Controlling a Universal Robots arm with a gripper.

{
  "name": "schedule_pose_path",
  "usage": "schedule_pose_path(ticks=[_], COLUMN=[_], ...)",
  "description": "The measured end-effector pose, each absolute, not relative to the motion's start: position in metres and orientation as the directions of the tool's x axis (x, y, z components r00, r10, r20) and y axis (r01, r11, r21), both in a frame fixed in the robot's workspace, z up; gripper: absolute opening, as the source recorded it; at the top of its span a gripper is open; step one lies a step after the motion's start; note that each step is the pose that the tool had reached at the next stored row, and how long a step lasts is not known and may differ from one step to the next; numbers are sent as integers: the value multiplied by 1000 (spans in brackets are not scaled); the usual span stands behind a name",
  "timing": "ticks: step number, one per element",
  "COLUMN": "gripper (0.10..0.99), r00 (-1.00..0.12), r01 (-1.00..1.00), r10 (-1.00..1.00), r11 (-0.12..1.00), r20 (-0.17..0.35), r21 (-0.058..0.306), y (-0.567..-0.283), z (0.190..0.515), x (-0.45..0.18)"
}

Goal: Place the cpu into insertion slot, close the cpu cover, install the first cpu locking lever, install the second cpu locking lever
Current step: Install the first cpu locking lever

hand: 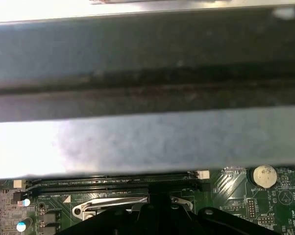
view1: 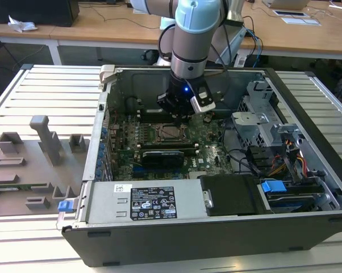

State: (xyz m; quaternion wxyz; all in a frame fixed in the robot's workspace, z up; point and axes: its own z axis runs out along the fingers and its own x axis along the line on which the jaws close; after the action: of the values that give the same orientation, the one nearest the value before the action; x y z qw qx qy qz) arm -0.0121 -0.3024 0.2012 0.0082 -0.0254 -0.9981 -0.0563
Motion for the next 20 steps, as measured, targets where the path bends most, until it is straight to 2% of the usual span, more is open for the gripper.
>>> schedule_pose_path(ticks=[15,17,20], gripper=[106,106,106], r00=[-999,-999,-999], r01=[45,43,35], r10=[43,41,34], r11=[991,992,995], r20=[19,18,16], r21=[124,121,93], y=[-303,-303,-305], z=[202,212,214], x=[-18,-18,-19])
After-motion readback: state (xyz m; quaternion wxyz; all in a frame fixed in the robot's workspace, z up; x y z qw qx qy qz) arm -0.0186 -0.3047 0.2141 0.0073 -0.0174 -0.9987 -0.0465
